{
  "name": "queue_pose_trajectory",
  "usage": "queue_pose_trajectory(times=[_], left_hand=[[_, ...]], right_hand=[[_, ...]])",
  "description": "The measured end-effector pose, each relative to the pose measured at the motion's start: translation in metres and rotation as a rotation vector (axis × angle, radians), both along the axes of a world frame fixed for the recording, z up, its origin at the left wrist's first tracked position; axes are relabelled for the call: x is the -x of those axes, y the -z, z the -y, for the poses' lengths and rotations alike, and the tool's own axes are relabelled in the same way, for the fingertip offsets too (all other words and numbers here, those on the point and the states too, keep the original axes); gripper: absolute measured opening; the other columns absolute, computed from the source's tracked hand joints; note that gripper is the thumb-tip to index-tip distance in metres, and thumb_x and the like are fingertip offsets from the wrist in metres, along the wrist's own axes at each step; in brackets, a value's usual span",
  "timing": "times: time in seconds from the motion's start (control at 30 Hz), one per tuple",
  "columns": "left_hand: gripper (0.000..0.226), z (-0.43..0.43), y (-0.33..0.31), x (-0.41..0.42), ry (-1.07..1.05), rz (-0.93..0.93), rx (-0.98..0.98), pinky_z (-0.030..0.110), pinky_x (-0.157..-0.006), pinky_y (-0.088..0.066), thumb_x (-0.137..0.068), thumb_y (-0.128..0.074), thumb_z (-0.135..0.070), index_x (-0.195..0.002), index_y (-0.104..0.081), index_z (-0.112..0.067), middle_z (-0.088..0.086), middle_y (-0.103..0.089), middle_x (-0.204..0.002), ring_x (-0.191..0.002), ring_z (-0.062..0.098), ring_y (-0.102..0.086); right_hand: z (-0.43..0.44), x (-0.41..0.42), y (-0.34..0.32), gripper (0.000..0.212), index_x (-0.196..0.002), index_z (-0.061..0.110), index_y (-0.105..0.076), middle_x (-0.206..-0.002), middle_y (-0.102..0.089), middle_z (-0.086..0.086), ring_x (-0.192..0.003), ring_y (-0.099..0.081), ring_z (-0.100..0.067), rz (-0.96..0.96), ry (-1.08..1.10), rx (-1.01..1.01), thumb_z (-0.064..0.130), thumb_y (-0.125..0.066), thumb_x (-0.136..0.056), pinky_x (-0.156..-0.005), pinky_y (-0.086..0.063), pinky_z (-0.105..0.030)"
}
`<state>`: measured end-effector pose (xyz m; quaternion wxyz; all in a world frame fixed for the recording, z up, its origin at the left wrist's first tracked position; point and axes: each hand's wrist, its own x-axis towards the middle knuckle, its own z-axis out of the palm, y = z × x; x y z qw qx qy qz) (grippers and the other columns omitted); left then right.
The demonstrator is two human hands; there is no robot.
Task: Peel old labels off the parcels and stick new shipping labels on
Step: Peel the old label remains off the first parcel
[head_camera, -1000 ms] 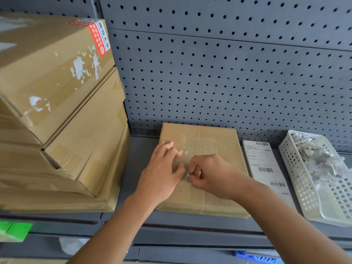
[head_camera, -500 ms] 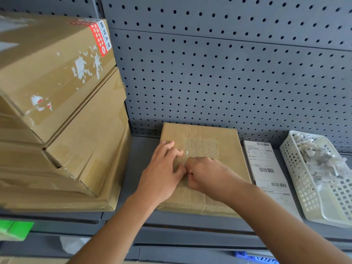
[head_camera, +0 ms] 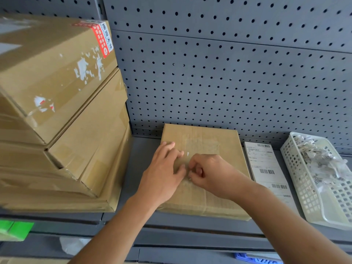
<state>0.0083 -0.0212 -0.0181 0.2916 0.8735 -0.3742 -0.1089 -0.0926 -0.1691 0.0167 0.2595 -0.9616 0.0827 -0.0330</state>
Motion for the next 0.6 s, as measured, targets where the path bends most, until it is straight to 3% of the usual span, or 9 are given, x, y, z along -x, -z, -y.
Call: queue_pose_trajectory(times=[0.2,0.4,0.5,0.6], left_hand=[[0.032,0.0,-0.001,0.0,0.002,0.007,0.003,0.032,-0.092,-0.044,-0.102,-0.047,-0.044,-0.134,-0.048,-0.037,-0.024,-0.014,-0.161,-0.149,-0.009,0.007],[0.036,0.0,-0.001,0.0,0.002,0.0,0.006,0.031,-0.095,-0.044,-0.102,-0.045,-0.044,-0.137,-0.048,-0.036,-0.025,-0.013,-0.161,-0.148,-0.01,0.007],[0.036,0.0,-0.001,0.0,0.005,-0.005,0.011,0.03,-0.095,-0.043,-0.102,-0.045,-0.043,-0.138,-0.047,-0.037,-0.025,-0.013,-0.161,-0.149,-0.009,0.007],[0.037,0.0,-0.002,0.0,0.011,-0.004,0.015,0.029,-0.094,-0.043,-0.102,-0.044,-0.043,-0.139,-0.046,-0.036,-0.025,-0.012,-0.161,-0.149,-0.01,0.007]], right_hand=[[-0.004,-0.002,0.001,0.014,-0.09,0.016,-0.061,-0.084,-0.062,0.003,-0.073,-0.059,-0.017,-0.07,-0.003,0.082,0.024,-0.052,-0.098,-0.071,-0.052,-0.036],[0.009,-0.006,-0.003,0.014,-0.093,0.012,-0.054,-0.077,-0.056,0.006,-0.069,-0.055,-0.015,-0.003,0.104,0.028,0.02,-0.046,-0.101,-0.066,-0.048,-0.031],[0.018,-0.009,-0.006,0.01,-0.095,0.012,-0.053,-0.078,-0.055,0.006,-0.068,-0.051,-0.007,0.055,0.167,0.025,0.017,-0.046,-0.102,-0.061,-0.039,-0.021],[0.025,-0.008,-0.013,0.007,-0.094,0.014,-0.053,-0.078,-0.058,0.005,-0.064,-0.053,-0.005,0.132,0.24,-0.01,0.013,-0.049,-0.1,-0.058,-0.041,-0.015]])
